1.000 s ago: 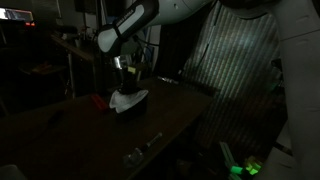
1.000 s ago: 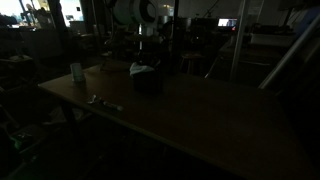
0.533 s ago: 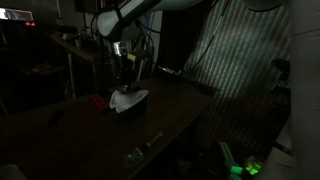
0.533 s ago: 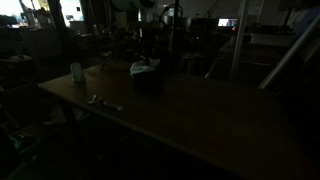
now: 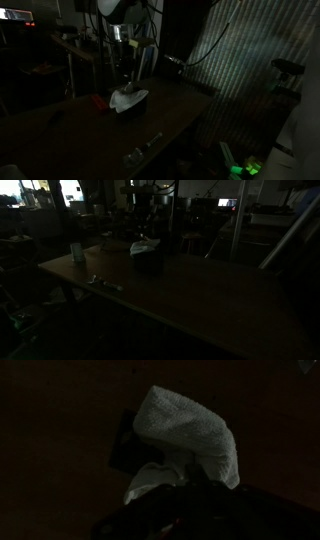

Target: Pick up the white towel from the table and put it in the small black basket.

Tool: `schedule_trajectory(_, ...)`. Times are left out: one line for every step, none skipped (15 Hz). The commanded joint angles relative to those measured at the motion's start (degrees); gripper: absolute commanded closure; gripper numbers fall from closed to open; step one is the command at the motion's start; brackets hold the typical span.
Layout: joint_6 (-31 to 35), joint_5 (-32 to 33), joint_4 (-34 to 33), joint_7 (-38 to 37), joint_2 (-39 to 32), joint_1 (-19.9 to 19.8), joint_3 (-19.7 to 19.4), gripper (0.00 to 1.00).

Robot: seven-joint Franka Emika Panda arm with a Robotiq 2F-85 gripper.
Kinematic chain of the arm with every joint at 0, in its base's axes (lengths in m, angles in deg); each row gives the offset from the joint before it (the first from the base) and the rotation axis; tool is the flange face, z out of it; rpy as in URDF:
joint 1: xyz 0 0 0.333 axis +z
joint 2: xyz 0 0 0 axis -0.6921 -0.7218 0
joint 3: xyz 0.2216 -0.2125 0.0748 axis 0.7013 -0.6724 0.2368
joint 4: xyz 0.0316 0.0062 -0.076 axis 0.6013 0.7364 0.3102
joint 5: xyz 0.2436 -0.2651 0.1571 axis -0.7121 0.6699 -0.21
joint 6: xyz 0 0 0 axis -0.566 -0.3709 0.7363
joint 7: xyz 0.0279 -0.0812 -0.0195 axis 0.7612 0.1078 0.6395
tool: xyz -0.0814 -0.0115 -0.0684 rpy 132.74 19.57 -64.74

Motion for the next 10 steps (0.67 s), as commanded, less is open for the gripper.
schedule_trajectory(1.0,-0.9,6.3,-2.0,4.1,0.8,0.6,1.00)
schedule_trajectory(1.1,-1.0,7.3,-2.4,4.3,1.0,0.9,1.00)
schedule_trajectory(1.1,-1.2,8.2,-2.6,4.4,1.3,1.1,1.00)
schedule_trajectory(1.2,-1.3,9.0,-2.9,4.4,1.5,1.4,1.00)
schedule_trajectory(1.4,-1.4,9.7,-3.1,4.3,1.7,1.6,1.00)
schedule_trajectory(1.5,-1.6,10.3,-3.3,4.1,1.8,1.9,1.00)
schedule_trajectory(1.7,-1.8,10.7,-3.4,3.9,2.0,2.1,1.00)
schedule_trajectory(1.9,-2.0,11.2,-3.4,3.6,2.2,2.3,1.00)
schedule_trajectory(2.0,-2.1,11.6,-3.4,3.4,2.3,2.5,1.00)
schedule_trajectory(2.2,-2.3,12.0,-3.2,3.1,2.5,2.7,1.00)
